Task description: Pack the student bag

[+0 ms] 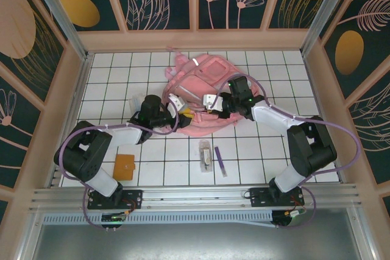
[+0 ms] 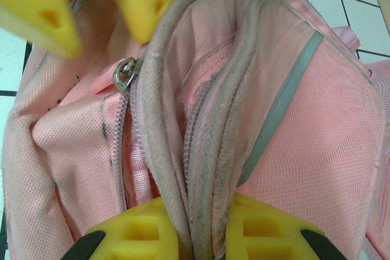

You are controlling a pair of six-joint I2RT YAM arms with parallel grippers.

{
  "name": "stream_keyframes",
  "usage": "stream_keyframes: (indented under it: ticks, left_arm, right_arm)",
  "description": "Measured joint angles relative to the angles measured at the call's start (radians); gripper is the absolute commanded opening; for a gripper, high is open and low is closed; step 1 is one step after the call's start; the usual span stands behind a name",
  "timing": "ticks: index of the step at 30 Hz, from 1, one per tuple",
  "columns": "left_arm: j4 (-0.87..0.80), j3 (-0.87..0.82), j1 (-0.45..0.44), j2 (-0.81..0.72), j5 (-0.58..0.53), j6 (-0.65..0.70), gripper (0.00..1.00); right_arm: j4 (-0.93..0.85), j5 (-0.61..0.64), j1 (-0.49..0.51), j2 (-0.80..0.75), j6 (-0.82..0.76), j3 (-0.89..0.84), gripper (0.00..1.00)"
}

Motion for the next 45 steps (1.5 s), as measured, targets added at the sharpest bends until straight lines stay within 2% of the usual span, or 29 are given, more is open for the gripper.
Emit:
stream_keyframes:
  ticks: [4, 10, 15, 18, 24, 27, 33, 37, 45]
  left_arm:
    - [0.043, -0.016, -0.003, 0.006, -0.018, -0.01, 0.35]
    - [0.069, -0.012, -0.018, 0.041, 0.041, 0.006, 0.31]
    - [0.098, -0.012, -0.034, 0.068, 0.047, 0.002, 0.28]
    - [0.127, -0.012, -0.033, 0.084, 0.036, -0.01, 0.16]
    - [0.172, -0.007, -0.033, 0.12, 0.005, -0.037, 0.11]
    - [0.185, -0.007, -0.033, 0.129, 0.005, -0.053, 0.0]
    - [0.176, -0.01, -0.033, 0.121, 0.01, -0.039, 0.0]
    - [0.084, -0.011, -0.024, 0.055, 0.001, 0.013, 0.0]
    - [-0.005, -0.012, 0.1, -0.011, -0.002, 0.04, 0.0]
  right_arm:
    - [0.01, 0.006, 0.005, 0.0, 0.007, 0.0, 0.0]
    - [0.01, 0.014, 0.012, 0.0, 0.008, 0.0, 0.0]
    - [0.01, 0.019, 0.02, 0.0, 0.01, 0.0, 0.0]
    - [0.012, 0.021, 0.022, 0.0, 0.011, 0.0, 0.0]
    - [0.013, 0.047, 0.036, 0.0, 0.01, -0.002, 0.0]
    - [0.014, 0.05, 0.036, 0.0, 0.01, -0.003, 0.0]
    - [0.015, 0.057, 0.037, -0.009, 0.005, -0.013, 0.0]
    - [0.008, 0.057, 0.035, -0.026, -0.019, -0.023, 0.0]
    - [0.017, 0.027, -0.031, -0.109, -0.056, -0.072, 0.0]
